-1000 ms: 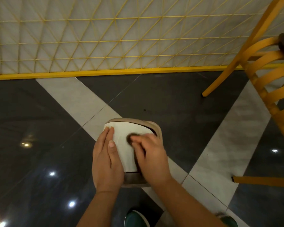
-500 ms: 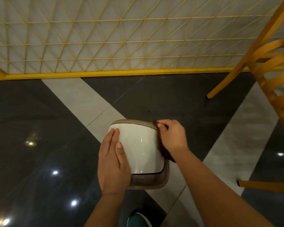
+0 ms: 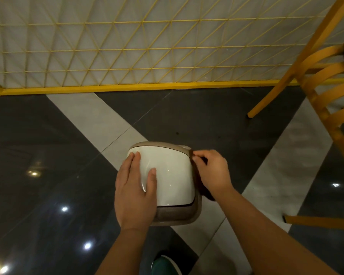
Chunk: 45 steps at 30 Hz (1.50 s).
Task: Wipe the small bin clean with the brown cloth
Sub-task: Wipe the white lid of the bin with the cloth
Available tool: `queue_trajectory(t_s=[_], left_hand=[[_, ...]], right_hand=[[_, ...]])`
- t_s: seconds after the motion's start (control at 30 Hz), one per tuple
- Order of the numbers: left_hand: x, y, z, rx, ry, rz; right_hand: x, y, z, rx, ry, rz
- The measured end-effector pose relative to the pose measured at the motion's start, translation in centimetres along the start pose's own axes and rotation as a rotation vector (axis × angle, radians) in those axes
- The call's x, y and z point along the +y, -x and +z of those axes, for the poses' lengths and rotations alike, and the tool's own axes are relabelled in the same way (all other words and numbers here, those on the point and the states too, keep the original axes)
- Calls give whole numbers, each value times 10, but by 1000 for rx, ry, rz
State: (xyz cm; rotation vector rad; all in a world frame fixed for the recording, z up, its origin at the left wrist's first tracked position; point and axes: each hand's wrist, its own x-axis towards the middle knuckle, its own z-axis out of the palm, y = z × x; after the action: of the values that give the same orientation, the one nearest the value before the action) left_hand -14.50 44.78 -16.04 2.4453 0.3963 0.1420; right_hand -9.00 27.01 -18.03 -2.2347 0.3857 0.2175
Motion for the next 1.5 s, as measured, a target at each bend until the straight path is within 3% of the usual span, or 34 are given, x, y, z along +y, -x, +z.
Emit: queue_trajectory(t_s=[0.23, 0.33, 0.43, 0.5, 0.63, 0.8, 0.93, 1.1, 1.27, 1.37, 1.5], left_hand=[[-4, -37, -8, -115, -28, 218], [-10, -51, -11, -62, -154, 339], [-10, -53, -18, 100, -212, 264], [-7, -47, -20, 167, -248, 226], [-3, -31, -13, -9, -207, 107], [-8, -30, -14, -105, -268, 90], [-10, -29, -12, -81, -175, 62], [-11, -29, -7, -82, -222, 133], [-12, -28, -3, -77, -212, 129], [-10, -28, -3, -73, -214, 120], [-8, -26, -2, -69, -222, 132]], right_hand=[[39, 72, 12, 10, -68, -3], [41, 86, 22, -13, -66, -92], [40, 83, 20, -65, -51, -151], [39, 74, 15, 15, -56, -157], [33, 53, 7, 178, -94, -145], [31, 40, 12, 192, 95, -160], [30, 55, 29, 167, 159, -230], [30, 98, 31, -59, 243, -312], [39, 55, 13, 187, 370, -306], [44, 67, 24, 104, 421, -340], [46, 112, 38, -26, 245, -389]])
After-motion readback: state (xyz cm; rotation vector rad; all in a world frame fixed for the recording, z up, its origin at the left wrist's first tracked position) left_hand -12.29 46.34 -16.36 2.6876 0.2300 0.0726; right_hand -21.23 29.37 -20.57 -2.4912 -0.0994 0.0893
